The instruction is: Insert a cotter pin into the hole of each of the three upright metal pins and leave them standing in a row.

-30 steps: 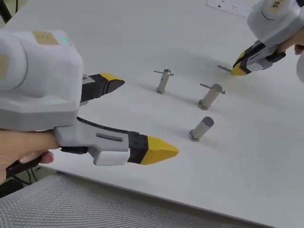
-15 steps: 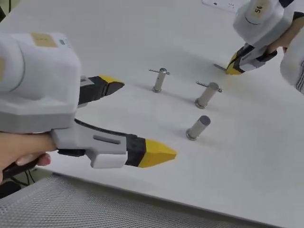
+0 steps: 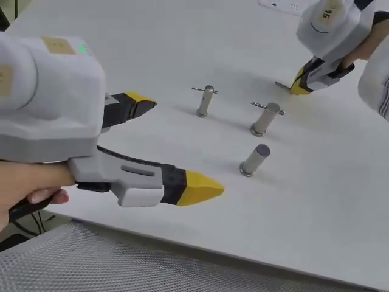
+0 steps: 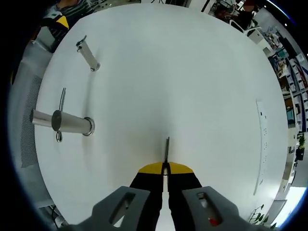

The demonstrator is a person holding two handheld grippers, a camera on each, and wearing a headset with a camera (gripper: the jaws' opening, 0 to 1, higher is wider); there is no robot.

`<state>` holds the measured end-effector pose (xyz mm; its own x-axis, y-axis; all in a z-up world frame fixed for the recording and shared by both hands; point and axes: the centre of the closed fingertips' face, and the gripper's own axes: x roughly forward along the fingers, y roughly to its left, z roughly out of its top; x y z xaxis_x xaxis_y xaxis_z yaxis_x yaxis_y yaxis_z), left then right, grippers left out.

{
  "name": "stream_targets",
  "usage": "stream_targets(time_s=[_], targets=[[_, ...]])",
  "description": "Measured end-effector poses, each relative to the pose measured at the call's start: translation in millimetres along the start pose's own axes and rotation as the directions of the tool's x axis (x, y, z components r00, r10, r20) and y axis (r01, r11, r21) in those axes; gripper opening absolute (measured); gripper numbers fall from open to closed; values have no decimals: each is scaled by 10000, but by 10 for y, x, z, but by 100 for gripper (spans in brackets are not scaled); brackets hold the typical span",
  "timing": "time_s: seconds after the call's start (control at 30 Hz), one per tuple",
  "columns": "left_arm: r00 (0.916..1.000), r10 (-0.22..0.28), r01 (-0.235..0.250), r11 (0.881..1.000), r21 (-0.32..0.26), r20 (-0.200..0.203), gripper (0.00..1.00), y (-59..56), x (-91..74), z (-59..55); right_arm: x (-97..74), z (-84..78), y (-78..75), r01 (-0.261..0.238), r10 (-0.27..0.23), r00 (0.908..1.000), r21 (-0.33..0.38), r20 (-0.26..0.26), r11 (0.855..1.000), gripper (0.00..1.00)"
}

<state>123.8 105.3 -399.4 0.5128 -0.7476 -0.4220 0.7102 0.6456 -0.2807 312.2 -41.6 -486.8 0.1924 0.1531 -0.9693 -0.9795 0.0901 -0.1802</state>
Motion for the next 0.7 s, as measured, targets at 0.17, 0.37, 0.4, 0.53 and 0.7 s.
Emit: stream_targets(time_s=[0.17,0.37,0.4,0.53,0.7], targets=[[9997,-119,122,9998,127,-207,92,-14,7,-32,-200,25,118,369,-356,9991,-615,230,9974,0],[9998,-5,11,9995,314,-208,92,11,-10,-23,-388,5,125,891,-832,9931,-709,823,9935,0],[9998,-18,25,9995,326,-205,92,11,-15,-19,-437,6,130,999,-933,9916,-733,891,9923,0],[9996,-78,88,9992,387,-262,92,21,-17,-22,-598,-12,67,1521,-1429,9833,-775,1128,9853,0],[9993,-138,154,9989,451,-348,91,31,4,-2,-852,78,155,2081,-1957,9613,-459,1939,9770,0]])
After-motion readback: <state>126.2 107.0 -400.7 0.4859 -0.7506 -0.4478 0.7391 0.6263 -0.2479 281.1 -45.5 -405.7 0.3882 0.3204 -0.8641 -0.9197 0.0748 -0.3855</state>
